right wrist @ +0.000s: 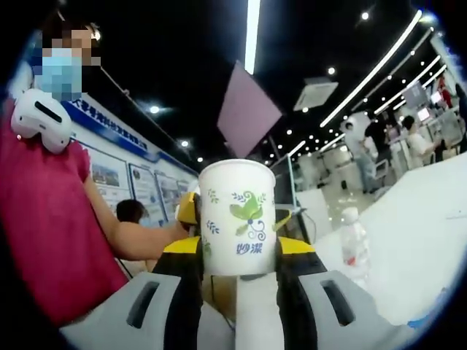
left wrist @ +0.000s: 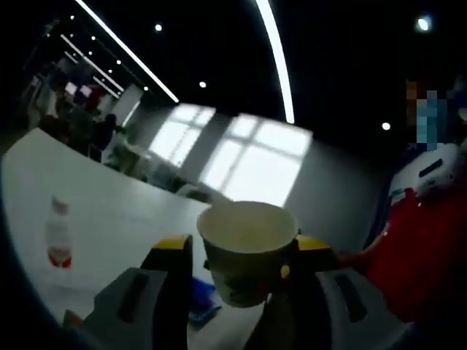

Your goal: Arrange the tabletop items into an orderly group along one side of the table until the central work area is clear of visible clutter.

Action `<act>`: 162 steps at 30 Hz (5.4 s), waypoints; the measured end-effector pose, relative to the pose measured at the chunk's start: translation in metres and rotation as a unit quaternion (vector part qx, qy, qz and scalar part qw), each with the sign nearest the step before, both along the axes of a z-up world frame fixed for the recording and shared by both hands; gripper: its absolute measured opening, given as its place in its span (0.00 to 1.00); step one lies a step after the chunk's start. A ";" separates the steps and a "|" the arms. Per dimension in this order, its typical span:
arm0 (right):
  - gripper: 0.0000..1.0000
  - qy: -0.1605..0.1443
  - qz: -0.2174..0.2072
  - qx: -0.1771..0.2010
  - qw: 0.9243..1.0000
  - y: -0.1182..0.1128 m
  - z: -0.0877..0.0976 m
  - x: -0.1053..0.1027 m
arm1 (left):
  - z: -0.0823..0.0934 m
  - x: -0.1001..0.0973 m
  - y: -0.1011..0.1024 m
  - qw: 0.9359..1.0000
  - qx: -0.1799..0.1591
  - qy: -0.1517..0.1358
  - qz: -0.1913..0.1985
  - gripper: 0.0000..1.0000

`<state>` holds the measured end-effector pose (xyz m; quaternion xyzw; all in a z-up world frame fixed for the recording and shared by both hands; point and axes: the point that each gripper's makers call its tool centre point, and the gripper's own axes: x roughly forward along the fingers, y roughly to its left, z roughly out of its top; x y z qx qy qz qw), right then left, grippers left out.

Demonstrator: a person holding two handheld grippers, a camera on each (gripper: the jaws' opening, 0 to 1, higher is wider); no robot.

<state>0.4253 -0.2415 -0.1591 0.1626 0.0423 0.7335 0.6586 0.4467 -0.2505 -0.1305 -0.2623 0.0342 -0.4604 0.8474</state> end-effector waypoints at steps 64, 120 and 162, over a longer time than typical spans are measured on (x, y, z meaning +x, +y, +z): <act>0.35 -0.024 -0.144 -0.182 0.972 -0.061 -0.069 0.066 | -0.169 0.162 0.033 0.886 0.281 0.047 0.367 0.36; 0.32 0.000 -0.166 -0.138 0.976 -0.076 -0.055 0.082 | -0.217 0.150 0.039 0.867 0.293 0.146 0.377 0.51; 0.35 -0.043 -0.275 -0.139 0.950 -0.152 -0.016 0.102 | -0.141 0.089 -0.043 0.920 0.324 0.034 0.217 0.45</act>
